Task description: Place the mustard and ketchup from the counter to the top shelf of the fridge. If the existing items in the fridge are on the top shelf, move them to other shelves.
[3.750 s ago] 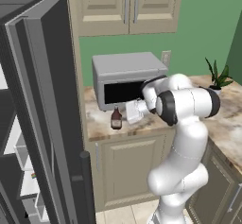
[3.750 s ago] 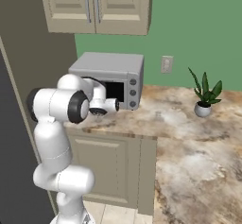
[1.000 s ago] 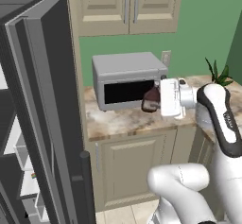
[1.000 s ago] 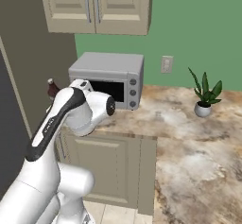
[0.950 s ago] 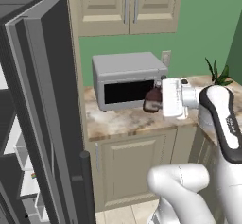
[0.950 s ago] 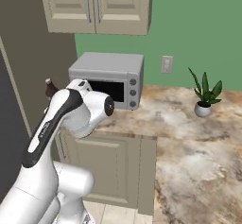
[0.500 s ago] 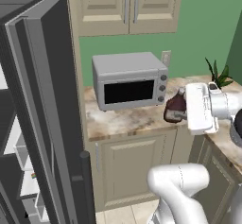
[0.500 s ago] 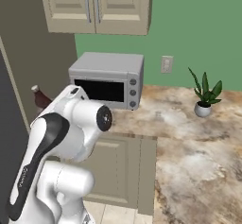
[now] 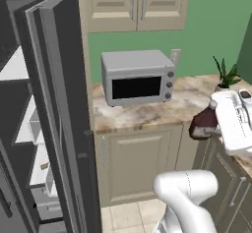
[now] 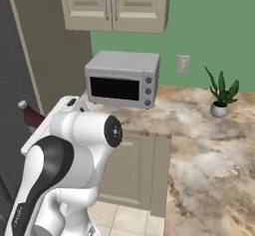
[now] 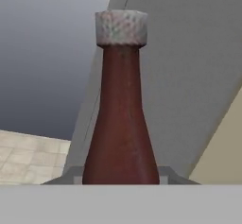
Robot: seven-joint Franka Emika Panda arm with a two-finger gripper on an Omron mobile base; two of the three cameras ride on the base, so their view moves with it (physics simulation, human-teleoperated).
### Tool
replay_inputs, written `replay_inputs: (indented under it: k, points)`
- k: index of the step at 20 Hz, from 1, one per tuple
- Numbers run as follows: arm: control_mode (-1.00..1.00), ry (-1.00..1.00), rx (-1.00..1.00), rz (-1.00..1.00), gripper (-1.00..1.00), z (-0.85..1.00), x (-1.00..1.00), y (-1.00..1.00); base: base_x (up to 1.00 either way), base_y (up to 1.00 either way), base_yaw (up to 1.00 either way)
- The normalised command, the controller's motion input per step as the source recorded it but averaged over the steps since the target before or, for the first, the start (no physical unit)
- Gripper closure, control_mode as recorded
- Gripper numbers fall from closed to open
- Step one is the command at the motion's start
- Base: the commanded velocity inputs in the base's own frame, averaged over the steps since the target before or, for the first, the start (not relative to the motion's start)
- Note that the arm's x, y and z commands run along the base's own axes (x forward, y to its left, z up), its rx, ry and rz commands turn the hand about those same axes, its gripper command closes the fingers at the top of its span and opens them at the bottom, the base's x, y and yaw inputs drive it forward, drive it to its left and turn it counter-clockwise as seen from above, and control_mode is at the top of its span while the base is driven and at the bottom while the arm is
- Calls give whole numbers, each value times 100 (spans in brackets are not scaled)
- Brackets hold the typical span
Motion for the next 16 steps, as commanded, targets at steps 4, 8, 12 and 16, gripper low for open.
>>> replay_inputs:
  k: [4, 8, 12, 16]
  points:
    - [100, 0, 0, 0, 100, 0, 0, 0, -100, 70, 33]
    - [100, 0, 0, 0, 100, 0, 0, 0, -99, 99, 30]
    - [100, 0, 0, 0, 100, 0, 0, 0, -33, 100, 12]
    - [100, 0, 0, 0, 100, 0, 0, 0, 6, 100, -4]
